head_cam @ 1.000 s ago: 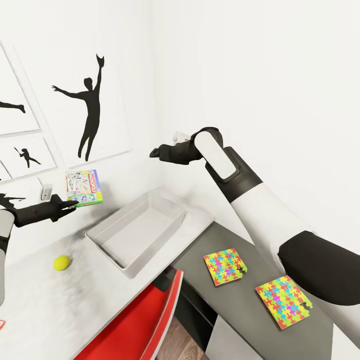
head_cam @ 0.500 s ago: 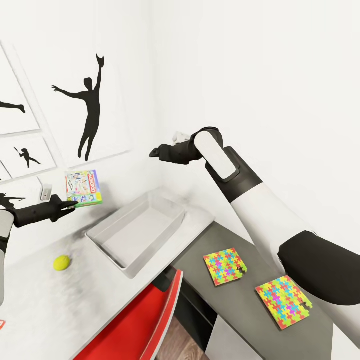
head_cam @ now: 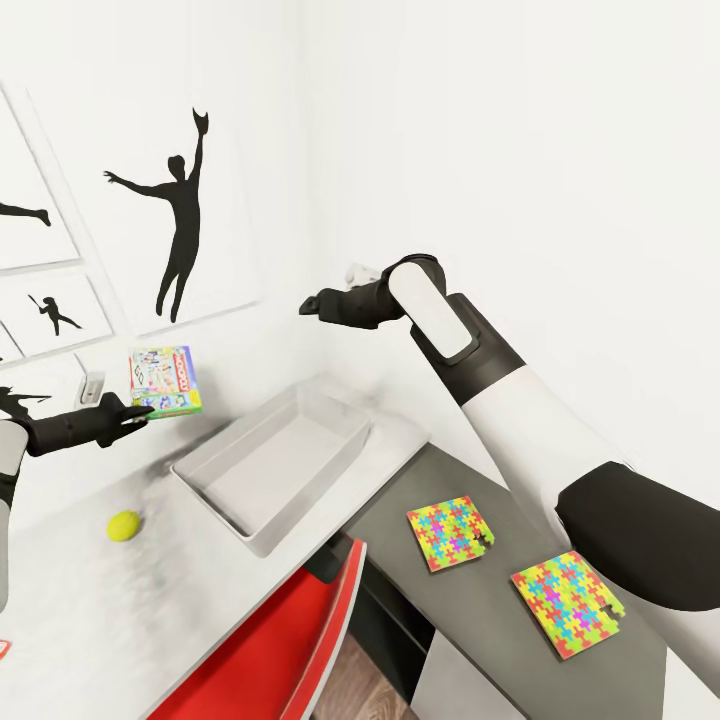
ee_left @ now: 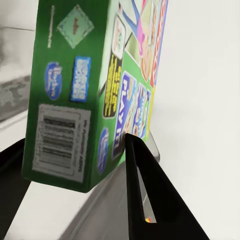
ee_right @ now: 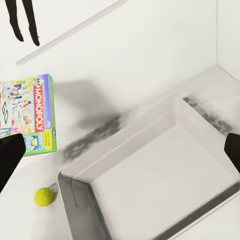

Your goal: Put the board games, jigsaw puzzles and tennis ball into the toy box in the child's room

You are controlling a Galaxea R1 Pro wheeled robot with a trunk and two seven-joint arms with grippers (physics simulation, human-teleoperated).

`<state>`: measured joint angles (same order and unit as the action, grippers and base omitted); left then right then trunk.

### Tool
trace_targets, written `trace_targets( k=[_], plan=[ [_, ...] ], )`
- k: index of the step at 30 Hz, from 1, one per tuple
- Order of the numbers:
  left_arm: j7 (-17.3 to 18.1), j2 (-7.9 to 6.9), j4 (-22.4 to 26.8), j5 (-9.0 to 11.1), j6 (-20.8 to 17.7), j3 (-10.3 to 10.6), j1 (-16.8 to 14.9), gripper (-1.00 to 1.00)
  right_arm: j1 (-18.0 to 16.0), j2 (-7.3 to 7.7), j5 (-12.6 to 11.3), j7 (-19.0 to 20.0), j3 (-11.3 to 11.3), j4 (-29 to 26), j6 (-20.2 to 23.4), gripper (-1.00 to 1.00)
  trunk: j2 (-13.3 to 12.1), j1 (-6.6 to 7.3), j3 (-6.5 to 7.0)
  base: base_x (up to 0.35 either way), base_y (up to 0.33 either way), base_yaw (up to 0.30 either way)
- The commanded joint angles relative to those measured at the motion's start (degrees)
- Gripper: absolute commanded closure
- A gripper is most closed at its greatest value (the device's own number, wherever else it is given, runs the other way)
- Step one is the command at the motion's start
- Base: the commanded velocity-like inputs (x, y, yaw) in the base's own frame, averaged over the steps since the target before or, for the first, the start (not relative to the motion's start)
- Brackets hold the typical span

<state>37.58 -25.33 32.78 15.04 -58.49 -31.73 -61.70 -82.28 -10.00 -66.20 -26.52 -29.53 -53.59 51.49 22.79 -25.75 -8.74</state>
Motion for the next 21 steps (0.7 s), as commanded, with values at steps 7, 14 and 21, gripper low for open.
trace_targets(
  k=[7,14,21],
  plan=[
    [0.39,0.02,-0.02,-0.34,-0.15,-0.26,-0.01,1.00,-0.08,0.00,-0.59,-0.63,-0.16,-0.03,0.03,-1.00,0.13,-0.04,-0.13,0.000,0.000,0.000],
    [0.38,0.24,-0.01,-0.26,-0.24,-0.24,0.00,1.00,-0.08,0.00,-0.53,-0.60,-0.17,-0.03,0.16,-1.00,0.13,-0.04,-0.13,0.000,0.000,0.000],
    [0.10,1.44,-2.21,-0.35,-0.41,-0.32,0.00,1.00,-0.07,0.00,-0.56,-0.60,-0.17,-0.03,0.08,-1.00,0.13,-0.04,-0.13,0.000,0.000,0.000]
  ],
)
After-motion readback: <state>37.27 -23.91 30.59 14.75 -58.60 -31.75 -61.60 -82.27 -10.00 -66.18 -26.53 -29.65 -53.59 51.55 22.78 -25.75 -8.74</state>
